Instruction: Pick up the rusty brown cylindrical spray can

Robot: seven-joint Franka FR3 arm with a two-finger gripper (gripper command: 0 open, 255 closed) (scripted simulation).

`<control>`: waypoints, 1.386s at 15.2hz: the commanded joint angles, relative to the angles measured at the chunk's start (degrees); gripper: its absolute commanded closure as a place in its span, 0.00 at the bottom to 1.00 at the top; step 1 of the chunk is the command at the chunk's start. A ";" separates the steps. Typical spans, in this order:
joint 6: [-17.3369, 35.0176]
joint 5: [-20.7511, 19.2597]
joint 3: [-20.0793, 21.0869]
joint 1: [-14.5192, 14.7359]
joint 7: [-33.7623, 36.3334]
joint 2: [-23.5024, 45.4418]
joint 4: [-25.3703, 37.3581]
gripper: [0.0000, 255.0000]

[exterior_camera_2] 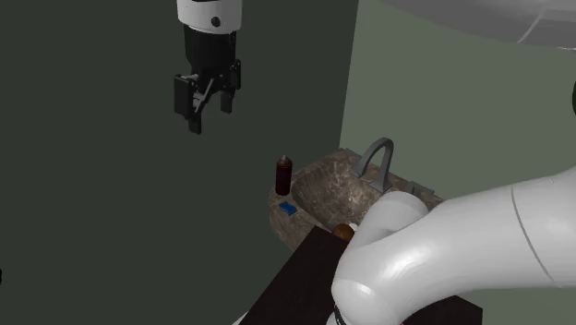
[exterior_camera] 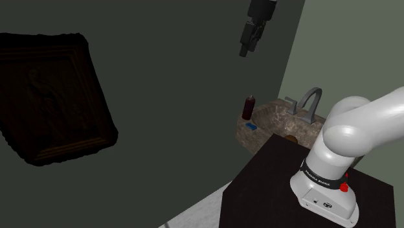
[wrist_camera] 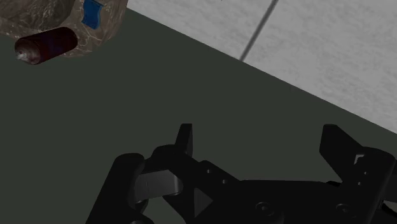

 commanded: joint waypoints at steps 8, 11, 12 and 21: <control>12.36 -3.01 -9.30 -1.74 -10.81 -8.02 -14.63 0.00; 17.94 -4.54 -14.08 -2.77 -15.83 -9.71 -19.53 0.00; 19.85 -5.06 -15.80 -3.10 -17.57 -9.98 -20.95 0.00; 38.45 -8.07 -34.70 -3.25 -35.64 -5.22 -28.34 0.00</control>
